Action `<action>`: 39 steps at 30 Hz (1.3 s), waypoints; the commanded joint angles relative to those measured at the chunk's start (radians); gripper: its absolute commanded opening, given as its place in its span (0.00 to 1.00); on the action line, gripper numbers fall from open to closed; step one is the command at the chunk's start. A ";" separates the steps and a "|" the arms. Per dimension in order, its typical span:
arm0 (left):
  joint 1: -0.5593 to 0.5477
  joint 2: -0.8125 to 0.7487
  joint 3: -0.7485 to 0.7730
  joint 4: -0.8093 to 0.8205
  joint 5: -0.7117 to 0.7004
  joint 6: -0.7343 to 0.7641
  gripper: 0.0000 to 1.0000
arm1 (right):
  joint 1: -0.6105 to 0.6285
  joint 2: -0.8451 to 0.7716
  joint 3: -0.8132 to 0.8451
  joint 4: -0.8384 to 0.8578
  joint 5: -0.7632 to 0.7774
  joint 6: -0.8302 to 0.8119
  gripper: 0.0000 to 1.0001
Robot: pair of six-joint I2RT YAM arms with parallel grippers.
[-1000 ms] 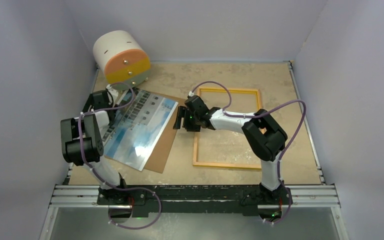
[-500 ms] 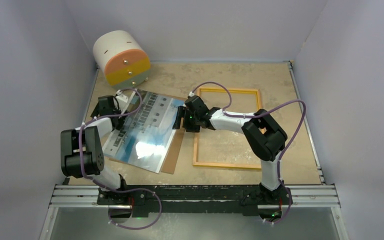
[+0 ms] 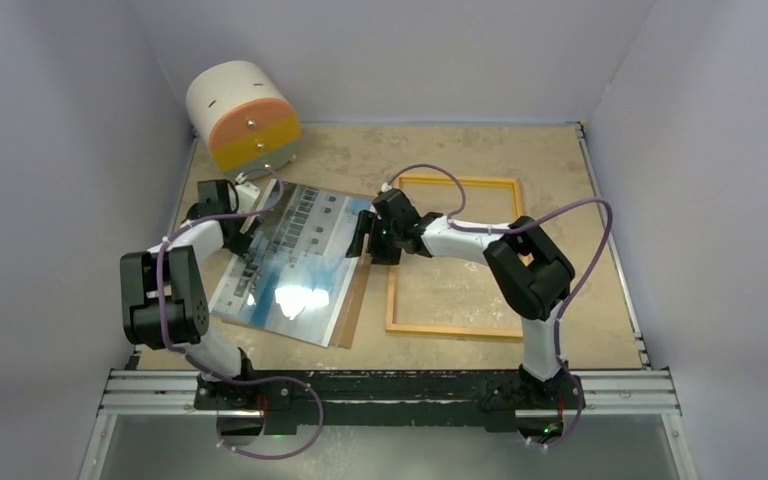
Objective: Put the photo into the frame
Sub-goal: Move the photo frame item to the center of the board, then pick up the photo frame item at the center of the board.
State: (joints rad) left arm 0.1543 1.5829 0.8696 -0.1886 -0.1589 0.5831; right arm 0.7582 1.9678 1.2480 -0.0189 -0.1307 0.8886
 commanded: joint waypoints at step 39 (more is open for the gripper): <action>-0.235 0.076 -0.109 -0.046 0.011 -0.081 0.96 | -0.058 -0.072 0.108 -0.041 -0.053 0.015 0.65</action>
State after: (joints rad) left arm -0.0345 1.6001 0.8028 -0.1055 -0.2901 0.5331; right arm 0.6743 1.9839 1.3281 -0.0921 -0.1417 0.8902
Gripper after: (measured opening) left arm 0.959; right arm 0.654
